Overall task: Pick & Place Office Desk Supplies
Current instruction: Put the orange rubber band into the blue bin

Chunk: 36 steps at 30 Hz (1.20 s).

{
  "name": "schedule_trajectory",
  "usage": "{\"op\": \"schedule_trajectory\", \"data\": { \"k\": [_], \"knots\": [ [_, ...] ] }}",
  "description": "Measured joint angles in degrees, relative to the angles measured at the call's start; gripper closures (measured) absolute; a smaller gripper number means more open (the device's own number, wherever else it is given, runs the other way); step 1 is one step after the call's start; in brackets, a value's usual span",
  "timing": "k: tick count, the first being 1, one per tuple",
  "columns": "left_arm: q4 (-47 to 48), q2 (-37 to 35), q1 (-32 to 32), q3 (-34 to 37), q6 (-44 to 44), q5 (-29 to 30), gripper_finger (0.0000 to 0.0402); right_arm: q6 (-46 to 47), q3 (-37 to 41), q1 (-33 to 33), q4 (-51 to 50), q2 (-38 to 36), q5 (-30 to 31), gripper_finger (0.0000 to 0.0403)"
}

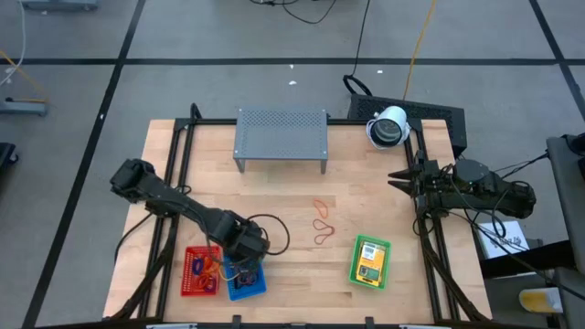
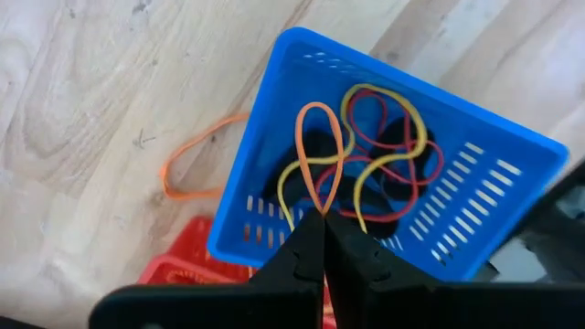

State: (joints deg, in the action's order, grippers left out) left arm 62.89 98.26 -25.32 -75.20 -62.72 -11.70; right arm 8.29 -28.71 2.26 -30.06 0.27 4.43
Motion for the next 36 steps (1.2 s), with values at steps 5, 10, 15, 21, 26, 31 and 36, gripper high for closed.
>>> {"op": "schedule_trajectory", "data": {
  "k": [5, 10, 15, 21, 26, 31, 36],
  "knots": [
    [-0.7, 2.2, -0.1, 0.0, -0.5, -0.3, 0.0399, 0.0, 0.0, 0.0, 0.0, 0.0, 0.0, 0.0314],
    [-1.2, 4.4, -0.4, 0.0, -3.2, -0.1, 0.0399, 0.0, 0.0, 0.0, 0.0, 0.0, 0.0, 0.0314],
    [-3.8, 6.4, -0.8, 0.0, -4.9, 0.7, 0.0400, 0.0, 0.0, 0.0, 0.0, 0.0, 0.0, 0.0314],
    [-6.2, 7.2, -1.2, 0.0, -4.7, 3.6, 0.0366, 0.0, 0.0, 0.0, 0.0, 0.0, 0.0, 0.0314],
    [-6.4, 7.2, -1.2, 0.0, -4.4, 7.1, 0.0315, 0.0, 0.0, 0.0, 0.0, 0.0, 0.0, 0.0314],
    [-6.5, 7.9, -1.2, 0.0, -4.0, 7.1, 0.0278, 0.0, 0.0, 0.0, 0.0, 0.0, 0.0, 0.0314],
    [-8.2, 10.5, -1.7, 0.0, -3.4, 4.1, 0.0259, 0.0, 0.0, 0.0, 0.0, 0.0, 0.0, 0.0314]
  ]
}}
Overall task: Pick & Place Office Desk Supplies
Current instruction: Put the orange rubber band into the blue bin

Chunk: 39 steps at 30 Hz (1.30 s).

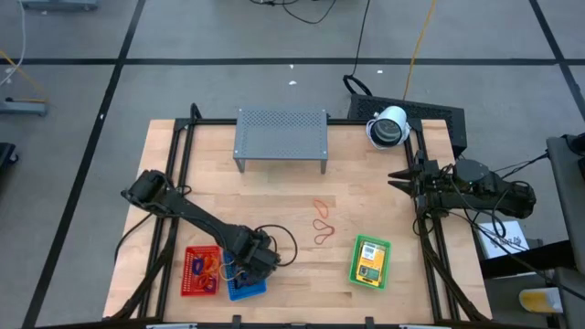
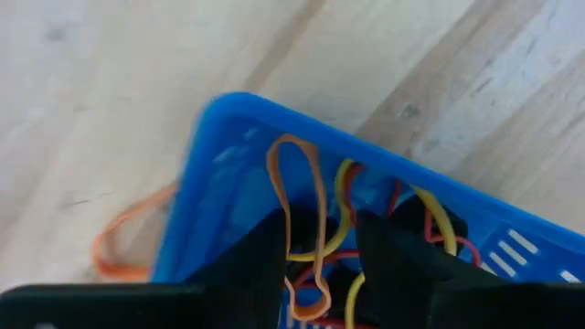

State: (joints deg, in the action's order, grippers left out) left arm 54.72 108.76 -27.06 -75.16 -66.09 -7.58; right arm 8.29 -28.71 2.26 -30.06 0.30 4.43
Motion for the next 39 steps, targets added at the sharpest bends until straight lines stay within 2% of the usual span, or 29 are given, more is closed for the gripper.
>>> {"op": "schedule_trajectory", "data": {
  "k": [6, 13, 25, 34, 39],
  "knots": [
    [-5.7, 1.5, -0.5, 0.0, -0.1, -1.5, 0.0232, 0.0, 0.0, 0.0, 0.0, 0.0, 0.0, 0.0314],
    [-9.6, 1.5, -0.2, 0.0, -0.1, -0.1, 0.0209, 0.0, 0.0, 0.0, 0.0, 0.0, 0.0, 0.0314],
    [-17.6, 1.5, 0.5, 0.0, 1.7, 1.7, 0.0226, 0.0, 0.0, 0.0, 0.0, 0.0, 0.0, 0.0314],
    [-19.9, 1.6, 0.7, 0.0, 3.7, 4.6, 0.0226, 0.0, 0.0, 0.0, 0.0, 0.0, 0.0, 0.0314],
    [-20.4, 1.6, 0.7, 0.0, 4.8, 3.1, 0.0227, 0.0, 0.0, 0.0, 0.0, 0.0, 0.0, 0.0314]
  ]
}}
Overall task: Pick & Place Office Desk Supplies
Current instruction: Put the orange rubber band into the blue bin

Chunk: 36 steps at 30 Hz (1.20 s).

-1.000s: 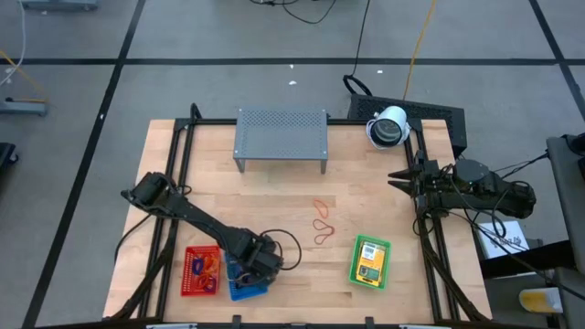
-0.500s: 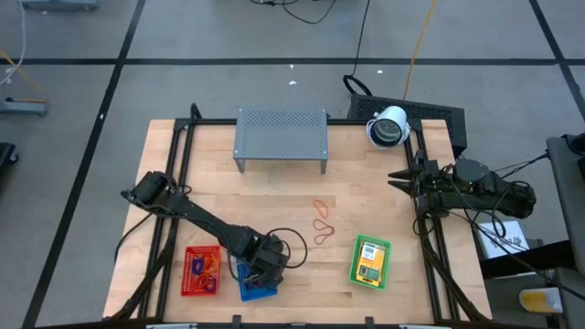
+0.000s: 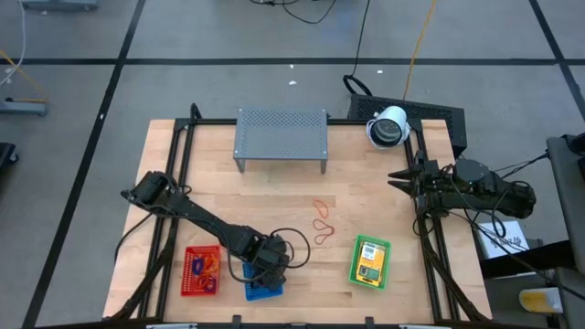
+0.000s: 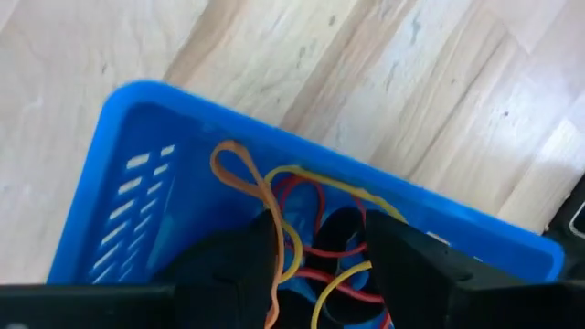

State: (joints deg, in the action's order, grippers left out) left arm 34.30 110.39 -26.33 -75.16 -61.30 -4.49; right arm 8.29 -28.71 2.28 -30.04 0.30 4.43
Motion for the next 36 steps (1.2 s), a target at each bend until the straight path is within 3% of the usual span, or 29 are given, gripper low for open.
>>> {"op": "schedule_trajectory", "data": {
  "k": [13, 36],
  "knots": [
    [1.8, -0.5, 0.0, 0.0, 1.9, -2.6, 0.0227, 0.0, 0.0, 0.0, 0.0, 0.0, 0.0, 0.0314],
    [3.2, -3.5, 0.0, 0.0, 2.8, -2.1, 0.0226, 0.0, 0.0, 0.0, 0.0, 0.0, 0.0, 0.0314]
  ]
}}
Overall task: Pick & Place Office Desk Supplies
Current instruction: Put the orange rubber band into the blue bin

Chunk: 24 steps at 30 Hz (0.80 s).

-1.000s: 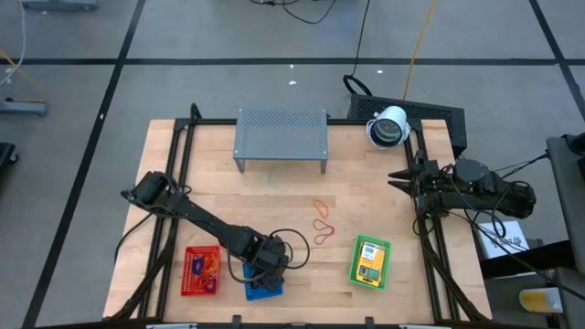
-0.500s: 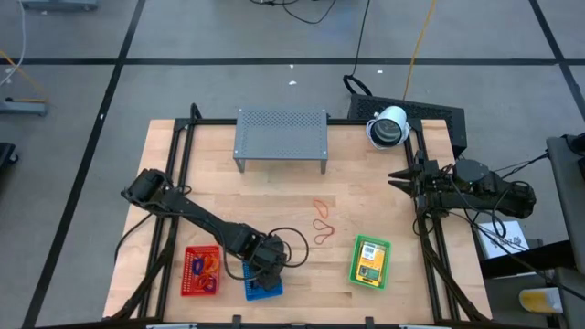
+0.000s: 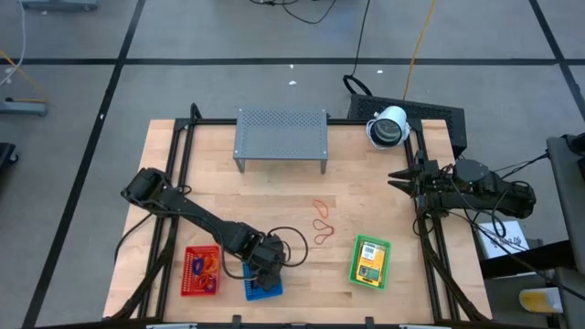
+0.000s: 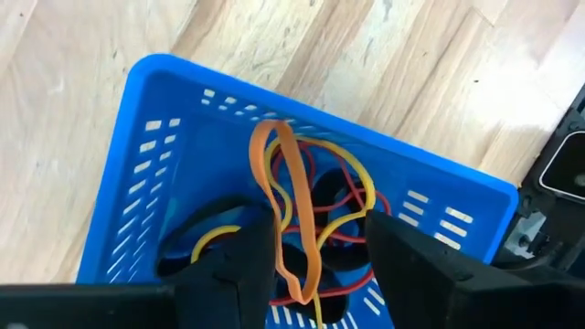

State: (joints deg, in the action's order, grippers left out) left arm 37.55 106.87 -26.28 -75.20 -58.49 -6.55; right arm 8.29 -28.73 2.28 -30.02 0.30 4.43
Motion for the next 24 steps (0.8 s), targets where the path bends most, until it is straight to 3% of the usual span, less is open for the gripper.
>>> {"op": "schedule_trajectory", "data": {
  "k": [14, 24],
  "knots": [
    [4.3, -4.0, -1.0, 0.0, 1.8, 5.4, 0.0167, 0.0, 0.0, 0.0, -0.1, 0.0, 0.0, 0.0314],
    [12.9, -9.4, -2.7, 0.0, -3.6, 3.8, 0.0163, 0.0, 0.0, 0.0, 0.0, 0.0, 0.0, 0.0314]
  ]
}}
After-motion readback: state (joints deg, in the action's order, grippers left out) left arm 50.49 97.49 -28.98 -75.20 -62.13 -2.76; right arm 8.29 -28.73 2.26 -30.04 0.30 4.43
